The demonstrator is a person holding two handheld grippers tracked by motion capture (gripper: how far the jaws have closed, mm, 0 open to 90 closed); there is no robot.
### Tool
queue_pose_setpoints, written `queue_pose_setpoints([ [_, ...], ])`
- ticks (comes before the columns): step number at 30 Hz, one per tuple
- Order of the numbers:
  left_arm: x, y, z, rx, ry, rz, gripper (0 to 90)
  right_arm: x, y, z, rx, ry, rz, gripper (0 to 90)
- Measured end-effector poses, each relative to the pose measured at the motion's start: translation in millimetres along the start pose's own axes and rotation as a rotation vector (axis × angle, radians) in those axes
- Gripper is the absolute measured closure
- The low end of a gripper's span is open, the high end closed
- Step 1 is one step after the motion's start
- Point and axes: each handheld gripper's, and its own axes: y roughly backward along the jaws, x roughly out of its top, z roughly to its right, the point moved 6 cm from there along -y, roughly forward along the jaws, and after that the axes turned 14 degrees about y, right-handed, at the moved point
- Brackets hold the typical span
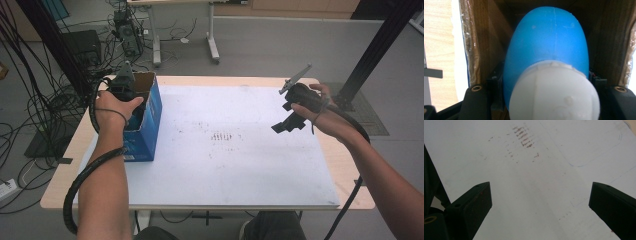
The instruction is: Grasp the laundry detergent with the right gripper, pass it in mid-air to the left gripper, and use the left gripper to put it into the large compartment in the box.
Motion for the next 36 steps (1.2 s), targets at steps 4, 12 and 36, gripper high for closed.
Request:
queue_pose_setpoints([
  [4, -0.4, -0.1, 0.2, 0.000, 0.000, 0.002, 36.2, 0.5, 1.0, 0.0, -0.001, 0.002, 0.000, 4.5],
  [12, -0.9, -0.8, -0.2, -0.001, 0.004, 0.000, 36.1, -0.8, 1.4, -0.3, -0.001, 0.003, -0.004, 4.6],
  [36, -0.6, -2.4, 0.9, 0.005, 0.001, -0.004, 35.6, -0.6, 0.7, -1.0, 0.000, 0.001, -0.002, 4.6],
])
